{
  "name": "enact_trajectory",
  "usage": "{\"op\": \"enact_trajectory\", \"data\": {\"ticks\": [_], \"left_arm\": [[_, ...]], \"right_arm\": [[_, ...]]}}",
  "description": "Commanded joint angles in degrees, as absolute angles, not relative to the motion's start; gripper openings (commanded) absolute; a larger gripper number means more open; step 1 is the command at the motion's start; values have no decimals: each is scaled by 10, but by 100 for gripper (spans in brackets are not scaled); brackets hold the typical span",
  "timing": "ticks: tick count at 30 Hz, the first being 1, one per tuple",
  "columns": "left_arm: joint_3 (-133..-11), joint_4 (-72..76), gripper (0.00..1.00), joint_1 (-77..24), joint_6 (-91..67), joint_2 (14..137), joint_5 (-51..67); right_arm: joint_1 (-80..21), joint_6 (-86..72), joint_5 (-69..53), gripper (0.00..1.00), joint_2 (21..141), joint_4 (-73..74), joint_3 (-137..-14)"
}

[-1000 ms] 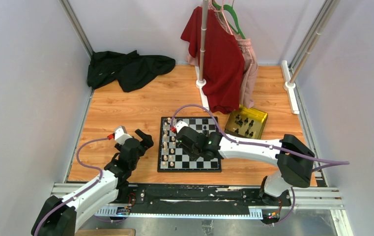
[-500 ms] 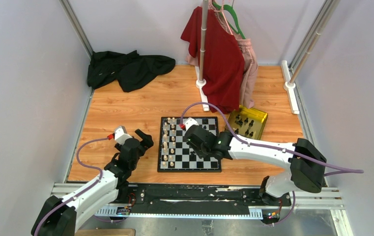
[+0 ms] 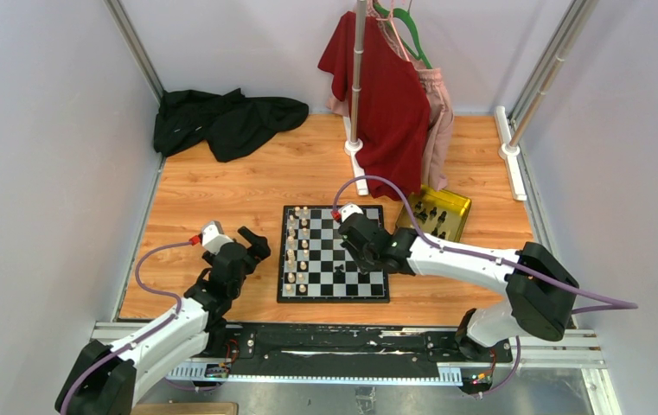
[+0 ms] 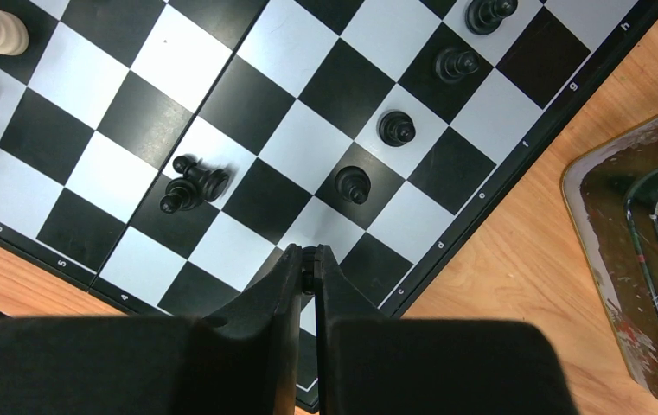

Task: Set up the chess pieces on the board
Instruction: Place the chess piece on the chessboard.

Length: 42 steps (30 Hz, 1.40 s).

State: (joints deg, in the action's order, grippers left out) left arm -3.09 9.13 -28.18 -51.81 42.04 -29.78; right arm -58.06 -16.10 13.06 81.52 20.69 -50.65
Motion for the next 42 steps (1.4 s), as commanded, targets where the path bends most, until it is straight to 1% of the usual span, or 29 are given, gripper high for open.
{"op": "enact_trajectory", "data": {"ticks": [1,35,39,42], "left_arm": [[-25,100,100,-278,-515,427,-307],[-27,119,100,-278,-513,456,-307],[-27,118,100,-278,-513,458,-307],[-28,119,100,-278,-513,457,-306]], "right_arm": [[-564,-164,114,0,810,184,-490],[-538,-158,88,0,842,151,-470],[-537,-156,86,4,844,151,-471],[-537,-155,87,13,841,152,-472]]}}
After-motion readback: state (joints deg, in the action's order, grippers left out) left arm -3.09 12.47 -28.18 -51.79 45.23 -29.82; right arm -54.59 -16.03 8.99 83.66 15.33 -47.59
